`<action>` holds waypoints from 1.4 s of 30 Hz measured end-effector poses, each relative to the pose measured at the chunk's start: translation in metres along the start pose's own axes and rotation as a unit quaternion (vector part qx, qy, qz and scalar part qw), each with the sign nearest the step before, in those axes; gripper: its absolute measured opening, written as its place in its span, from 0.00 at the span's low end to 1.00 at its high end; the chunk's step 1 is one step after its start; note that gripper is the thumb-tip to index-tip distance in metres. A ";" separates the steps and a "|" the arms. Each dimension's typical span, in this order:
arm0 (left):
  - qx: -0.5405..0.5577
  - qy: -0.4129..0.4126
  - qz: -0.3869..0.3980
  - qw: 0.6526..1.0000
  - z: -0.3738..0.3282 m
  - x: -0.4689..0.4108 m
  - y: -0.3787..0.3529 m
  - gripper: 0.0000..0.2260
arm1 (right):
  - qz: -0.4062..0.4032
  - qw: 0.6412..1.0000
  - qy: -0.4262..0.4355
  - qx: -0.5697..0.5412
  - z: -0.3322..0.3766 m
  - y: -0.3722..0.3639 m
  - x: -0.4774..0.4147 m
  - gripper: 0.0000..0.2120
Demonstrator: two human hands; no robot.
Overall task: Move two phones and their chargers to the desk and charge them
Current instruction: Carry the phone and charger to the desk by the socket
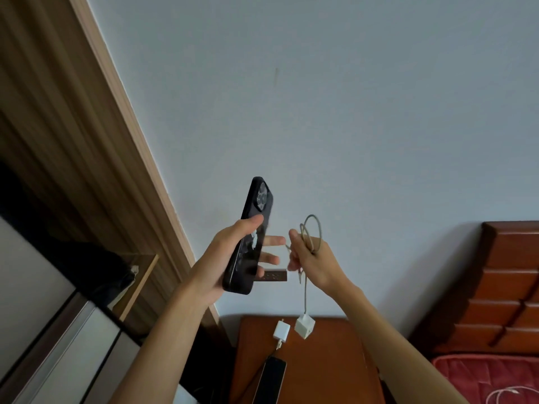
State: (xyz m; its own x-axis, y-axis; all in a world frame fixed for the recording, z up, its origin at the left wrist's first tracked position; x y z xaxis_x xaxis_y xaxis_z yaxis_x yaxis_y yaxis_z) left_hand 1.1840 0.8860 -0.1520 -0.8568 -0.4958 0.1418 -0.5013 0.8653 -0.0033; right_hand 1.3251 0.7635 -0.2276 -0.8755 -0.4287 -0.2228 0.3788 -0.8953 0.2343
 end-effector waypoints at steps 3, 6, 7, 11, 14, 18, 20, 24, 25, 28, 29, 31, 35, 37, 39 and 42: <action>0.036 0.017 -0.053 0.998 0.005 0.004 0.006 0.31 | 0.011 0.999 -0.028 -0.042 -0.003 0.002 0.007 0.25; 0.054 0.030 -0.090 0.994 0.017 0.009 0.007 0.29 | 0.017 0.996 -0.059 -0.066 0.002 0.006 0.012 0.26; 0.057 0.034 -0.101 0.993 0.017 0.012 0.005 0.29 | 0.020 0.995 -0.068 -0.072 0.004 0.009 0.013 0.28; 0.047 0.046 -0.146 0.987 0.025 0.027 -0.006 0.31 | 0.027 0.994 -0.068 -0.085 0.018 0.028 0.021 0.31; 0.044 0.057 -0.181 0.981 0.031 0.036 -0.020 0.30 | 0.033 0.993 -0.065 -0.092 0.029 0.046 0.028 0.31; 0.063 0.061 -0.220 0.972 0.034 0.057 -0.049 0.27 | 0.076 0.992 -0.047 -0.085 0.043 0.075 0.043 0.30; 0.081 0.066 -0.243 0.964 0.036 0.073 -0.064 0.25 | 0.097 0.993 -0.027 -0.063 0.047 0.089 0.050 0.27; 0.095 0.057 -0.294 0.949 0.043 0.102 -0.084 0.31 | 0.130 0.990 -0.027 -0.049 0.046 0.112 0.066 0.24; 0.099 0.054 -0.305 0.946 0.045 0.109 -0.086 0.30 | 0.137 0.989 -0.026 -0.047 0.046 0.116 0.070 0.25; 0.122 0.058 -0.331 0.934 0.051 0.133 -0.086 0.29 | 0.139 0.989 -0.011 -0.047 0.049 0.123 0.083 0.33; 0.128 0.059 -0.337 0.931 0.054 0.140 -0.085 0.29 | 0.137 0.989 -0.006 -0.053 0.052 0.125 0.088 0.35; 0.137 0.066 -0.356 0.922 0.059 0.155 -0.081 0.28 | 0.140 0.988 -0.002 -0.067 0.057 0.126 0.098 0.36; 0.154 0.066 -0.376 0.911 0.065 0.186 -0.071 0.32 | 0.157 0.985 -0.011 -0.070 0.069 0.122 0.115 0.31; 0.145 0.053 -0.390 0.908 0.066 0.203 -0.066 0.38 | 0.166 0.983 -0.014 -0.072 0.077 0.119 0.126 0.29; 0.142 0.043 -0.401 0.904 0.066 0.223 -0.061 0.40 | 0.177 0.981 -0.015 -0.078 0.084 0.114 0.140 0.28; 0.135 0.035 -0.417 0.898 0.070 0.259 -0.056 0.39 | 0.201 0.976 -0.021 -0.086 0.092 0.106 0.169 0.29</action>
State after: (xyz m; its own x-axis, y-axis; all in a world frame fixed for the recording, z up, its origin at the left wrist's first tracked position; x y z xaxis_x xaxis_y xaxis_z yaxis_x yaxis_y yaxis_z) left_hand 0.9812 0.7040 -0.1840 -0.1656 -0.9491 0.2680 -0.9842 0.1416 -0.1065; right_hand 1.1896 0.6073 -0.1529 -0.6563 -0.7469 -0.1069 0.7353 -0.6649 0.1311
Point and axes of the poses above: each hand's wrist, its own x-axis away from the middle knuckle, its own y-axis out of the back of the hand, z = x × y, the point moved 3 cm from there along -x, towards the middle knuckle, and after that the axes turned 14 degrees about -z, right-handed, at the moved point
